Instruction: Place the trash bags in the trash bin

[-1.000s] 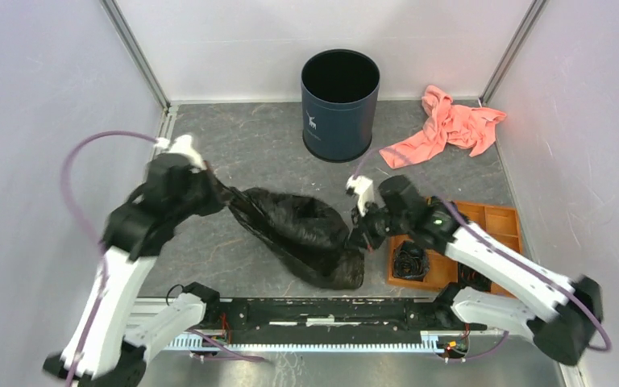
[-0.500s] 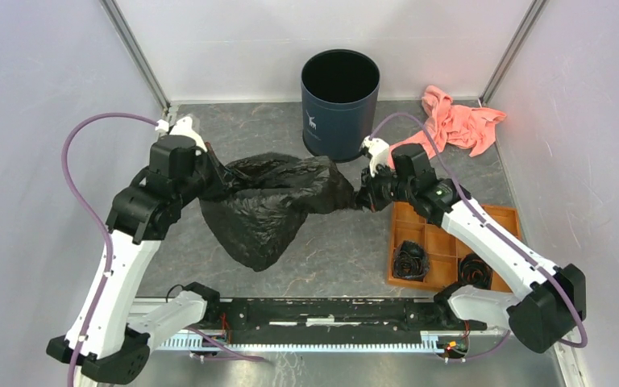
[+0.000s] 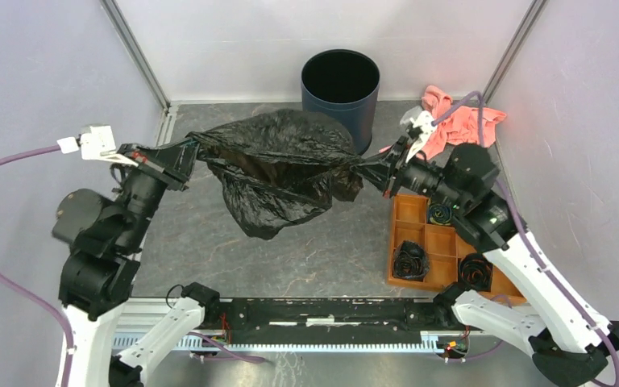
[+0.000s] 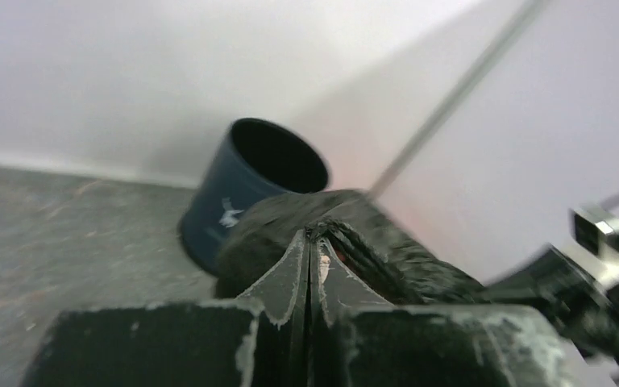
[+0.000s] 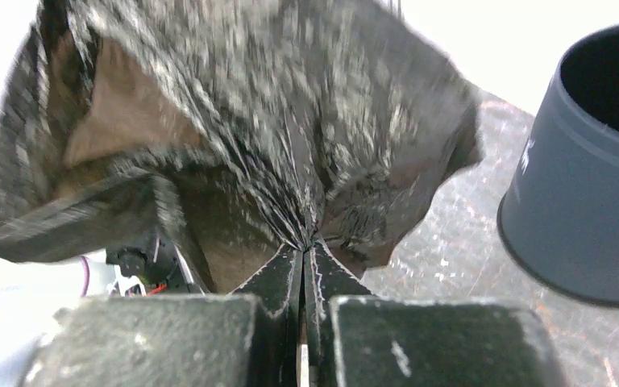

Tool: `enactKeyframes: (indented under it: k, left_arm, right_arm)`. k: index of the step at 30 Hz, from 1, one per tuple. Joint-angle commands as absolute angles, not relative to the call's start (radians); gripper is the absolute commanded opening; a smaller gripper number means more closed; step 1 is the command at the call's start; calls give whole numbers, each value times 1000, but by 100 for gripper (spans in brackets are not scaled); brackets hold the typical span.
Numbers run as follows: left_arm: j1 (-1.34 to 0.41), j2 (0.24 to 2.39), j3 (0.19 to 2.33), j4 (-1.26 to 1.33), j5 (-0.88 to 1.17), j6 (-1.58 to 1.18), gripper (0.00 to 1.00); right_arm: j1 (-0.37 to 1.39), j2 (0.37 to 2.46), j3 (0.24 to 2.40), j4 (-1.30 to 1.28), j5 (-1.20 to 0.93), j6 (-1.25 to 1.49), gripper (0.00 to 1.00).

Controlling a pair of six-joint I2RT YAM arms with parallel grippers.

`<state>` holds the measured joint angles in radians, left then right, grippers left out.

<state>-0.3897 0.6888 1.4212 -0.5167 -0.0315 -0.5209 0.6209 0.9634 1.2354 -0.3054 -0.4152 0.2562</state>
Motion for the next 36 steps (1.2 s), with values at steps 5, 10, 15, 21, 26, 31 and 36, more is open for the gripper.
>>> enactKeyframes:
  k: [5, 10, 15, 21, 26, 31, 36]
  left_arm:
    - [-387, 803, 1258, -658, -433, -441, 2]
    - [-388, 705, 1374, -489, -175, -418, 2]
    - [-388, 669, 1420, -426, -136, -451, 2]
    - [-388, 712, 1323, -537, -330, -448, 2]
    - [-388, 728, 1407, -539, -275, -377, 2]
    - [-389, 695, 1405, -468, -243, -342, 2]
    - [-388, 709, 1351, -502, -308, -388, 2]
  right_arm:
    - [620, 1030, 926, -98, -268, 319, 0]
    - [713, 1055, 1162, -137, -225, 236, 0]
    - [760, 1069, 1288, -76, -324, 294, 0]
    - [757, 1075, 1090, 5, -203, 298, 1]
    - [772, 1135, 1247, -141, -202, 205, 1]
    - [780, 1046, 1305, -65, -215, 200, 0]
    - [780, 1002, 1098, 21, -164, 235, 0]
